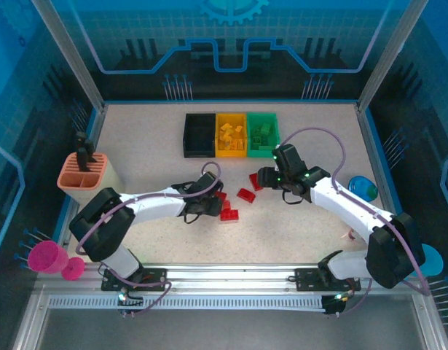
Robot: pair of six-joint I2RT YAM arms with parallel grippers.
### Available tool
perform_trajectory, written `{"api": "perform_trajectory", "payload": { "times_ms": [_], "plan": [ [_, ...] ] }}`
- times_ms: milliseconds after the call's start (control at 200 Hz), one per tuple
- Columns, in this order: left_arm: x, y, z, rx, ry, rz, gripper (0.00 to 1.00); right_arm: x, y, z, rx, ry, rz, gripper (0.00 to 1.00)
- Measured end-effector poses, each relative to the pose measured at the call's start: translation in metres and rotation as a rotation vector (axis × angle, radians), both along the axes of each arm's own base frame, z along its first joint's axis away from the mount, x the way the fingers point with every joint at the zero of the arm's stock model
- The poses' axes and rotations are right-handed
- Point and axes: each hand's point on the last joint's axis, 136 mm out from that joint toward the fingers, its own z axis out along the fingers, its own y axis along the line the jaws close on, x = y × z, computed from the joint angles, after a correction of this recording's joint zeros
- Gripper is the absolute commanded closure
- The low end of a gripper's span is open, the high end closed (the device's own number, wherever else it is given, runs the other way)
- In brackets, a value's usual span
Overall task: Sort the legos into containers by color
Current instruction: Pick up the lego from the center of the table, then place the lego in the container.
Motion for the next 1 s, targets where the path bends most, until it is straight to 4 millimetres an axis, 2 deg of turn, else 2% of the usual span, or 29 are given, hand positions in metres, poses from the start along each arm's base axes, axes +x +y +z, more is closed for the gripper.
{"api": "perform_trajectory", "payload": {
  "times_ms": [160,265,410,535,705,850,1001],
  "plan": [
    [0.007,-0.003,0.024,-0.009,-0.050,-0.016,0.66,0.000,0.000,-0.002,0.009,-0.005,-0.008,0.40],
    [0.016,-0.002,0.056,-0.035,-0.112,-0.022,0.66,-0.004,-0.003,-0.013,0.007,0.010,-0.014,0.40],
    [0.051,0.008,0.105,-0.099,-0.219,0.036,0.66,-0.012,-0.005,-0.025,0.008,0.045,-0.021,0.41],
    [0.082,0.033,0.125,-0.125,-0.263,0.116,0.67,-0.012,-0.003,-0.026,0.025,0.045,-0.022,0.41],
    [0.121,0.056,0.129,-0.151,-0.280,0.200,0.67,-0.013,0.000,-0.029,0.045,0.049,-0.021,0.41],
    [0.158,0.064,0.113,-0.146,-0.257,0.246,0.67,-0.017,0.000,-0.037,0.055,0.068,-0.021,0.42],
    [0.186,0.072,0.099,-0.147,-0.241,0.278,0.67,-0.021,0.000,-0.047,0.054,0.094,-0.025,0.42]
  ]
}}
